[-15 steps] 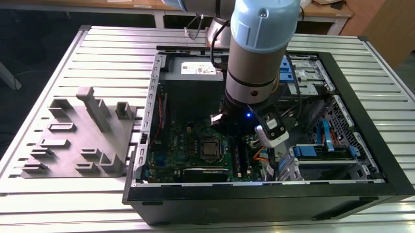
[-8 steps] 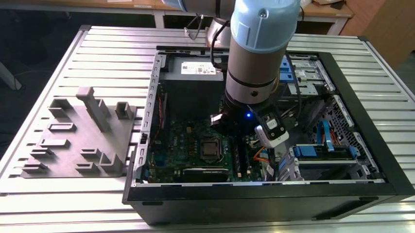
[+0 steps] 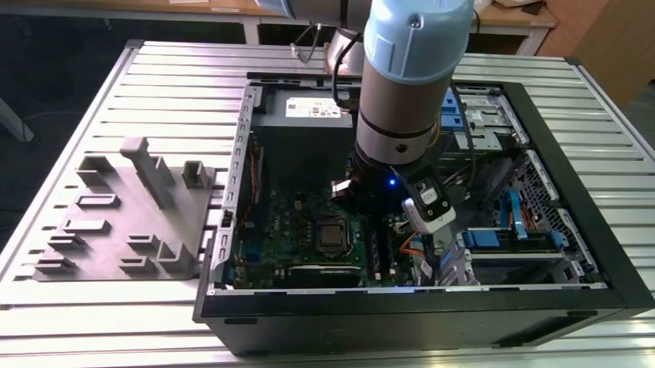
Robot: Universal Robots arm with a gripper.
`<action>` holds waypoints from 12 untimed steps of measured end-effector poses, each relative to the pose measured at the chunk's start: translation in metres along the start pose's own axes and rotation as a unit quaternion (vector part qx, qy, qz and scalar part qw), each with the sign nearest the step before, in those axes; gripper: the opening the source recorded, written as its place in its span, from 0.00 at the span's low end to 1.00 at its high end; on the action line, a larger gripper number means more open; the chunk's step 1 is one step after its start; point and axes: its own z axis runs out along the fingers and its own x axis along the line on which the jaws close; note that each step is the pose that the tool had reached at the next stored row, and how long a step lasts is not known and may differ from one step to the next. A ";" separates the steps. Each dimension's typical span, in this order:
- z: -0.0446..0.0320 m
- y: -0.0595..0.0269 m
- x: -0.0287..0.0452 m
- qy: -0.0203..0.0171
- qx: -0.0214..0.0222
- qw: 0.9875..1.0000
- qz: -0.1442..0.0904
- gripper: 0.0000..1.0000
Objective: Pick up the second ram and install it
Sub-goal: 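Insert the second ram into the second slot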
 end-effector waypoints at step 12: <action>-0.0220 0.0007 -0.0012 0.000 0.000 1.000 0.000 0.16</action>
